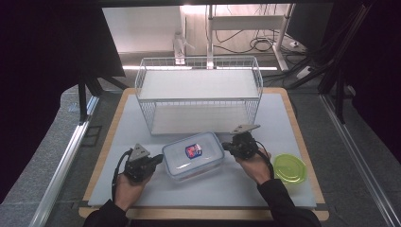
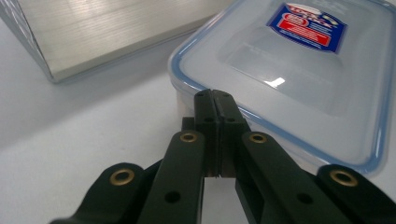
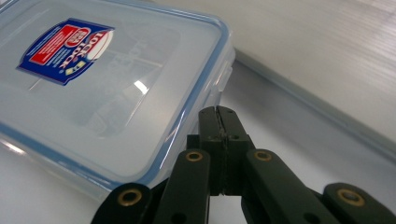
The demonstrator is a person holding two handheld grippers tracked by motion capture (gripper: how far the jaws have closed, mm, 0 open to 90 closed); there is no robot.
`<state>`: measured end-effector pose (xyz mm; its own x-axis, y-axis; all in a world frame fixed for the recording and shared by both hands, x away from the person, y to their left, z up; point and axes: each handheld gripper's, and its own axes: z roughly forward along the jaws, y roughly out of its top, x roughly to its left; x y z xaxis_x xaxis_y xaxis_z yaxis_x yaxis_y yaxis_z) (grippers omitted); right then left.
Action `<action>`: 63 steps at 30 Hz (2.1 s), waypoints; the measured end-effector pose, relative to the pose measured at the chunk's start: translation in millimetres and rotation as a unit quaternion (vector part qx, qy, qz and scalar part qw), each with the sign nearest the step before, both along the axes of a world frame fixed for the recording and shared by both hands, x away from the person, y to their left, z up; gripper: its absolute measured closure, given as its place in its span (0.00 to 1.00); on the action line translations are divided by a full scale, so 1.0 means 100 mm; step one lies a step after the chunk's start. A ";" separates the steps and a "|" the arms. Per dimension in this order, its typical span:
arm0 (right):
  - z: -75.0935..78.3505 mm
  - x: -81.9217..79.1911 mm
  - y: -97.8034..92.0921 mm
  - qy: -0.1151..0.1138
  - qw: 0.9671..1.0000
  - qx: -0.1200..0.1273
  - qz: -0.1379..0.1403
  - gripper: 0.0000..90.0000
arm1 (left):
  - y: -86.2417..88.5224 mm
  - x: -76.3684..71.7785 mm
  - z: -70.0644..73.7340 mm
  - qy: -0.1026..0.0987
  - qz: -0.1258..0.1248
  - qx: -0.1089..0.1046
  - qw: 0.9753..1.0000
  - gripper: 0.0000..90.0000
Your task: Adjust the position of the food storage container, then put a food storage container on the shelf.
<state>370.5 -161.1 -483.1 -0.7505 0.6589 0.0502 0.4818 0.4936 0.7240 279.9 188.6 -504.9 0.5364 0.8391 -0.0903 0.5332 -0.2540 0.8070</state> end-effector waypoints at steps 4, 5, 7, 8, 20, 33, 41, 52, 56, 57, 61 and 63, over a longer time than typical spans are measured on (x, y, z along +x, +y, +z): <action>0.02 -0.14 -0.07 -0.002 1.000 0.001 -0.007 1.00 | -0.03 0.12 0.00 -0.003 -0.003 0.000 1.000 1.00; 0.02 -0.18 -0.09 -0.002 1.000 0.002 -0.007 1.00 | -0.04 0.14 0.01 -0.003 -0.003 0.002 1.000 1.00; 0.04 -0.26 -0.11 -0.004 1.000 0.003 -0.008 1.00 | -0.08 0.20 0.02 -0.007 -0.005 0.010 1.000 1.00; 0.05 -0.29 -0.13 -0.006 1.000 0.003 -0.008 1.00 | -0.09 0.24 0.02 -0.008 -0.007 0.012 1.000 1.00; 0.08 -0.48 -0.28 -0.011 1.000 0.011 -0.013 1.00 | -0.27 0.51 0.04 -0.019 -0.022 0.017 0.999 1.00; 0.12 -0.43 -0.45 -0.021 0.999 0.034 -0.018 0.73 | -0.03 0.21 0.09 -0.004 -0.073 0.002 0.997 0.28; 0.11 -0.42 -0.47 -0.018 0.999 0.044 -0.008 0.40 | 0.00 0.05 0.10 -0.026 -0.079 0.012 0.996 0.08; 0.05 -0.41 -0.44 -0.004 0.998 0.059 0.005 0.16 | 0.03 0.01 0.04 -0.046 -0.083 0.030 0.995 0.04; 0.04 -0.39 -0.44 -0.010 0.998 0.062 0.005 0.10 | 0.01 0.04 0.04 -0.033 -0.088 0.027 0.995 0.03; 0.04 -0.38 -0.44 -0.009 0.998 0.062 0.008 0.09 | 0.01 0.06 0.04 -0.029 -0.089 0.022 0.995 0.03; 0.02 -0.35 -0.41 -0.001 0.998 0.057 0.015 0.07 | 0.00 0.14 0.06 -0.004 -0.090 0.001 0.996 0.05; 0.01 -0.32 -0.39 0.004 0.998 0.054 0.019 0.07 | -0.01 0.19 0.07 0.009 -0.091 -0.010 0.996 0.04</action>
<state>338.0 -200.5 -481.8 -0.7738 0.6207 0.1261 0.4705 0.4300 0.7706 298.9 187.2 -498.1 0.6773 0.7264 -0.1170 0.4938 -0.3309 0.8041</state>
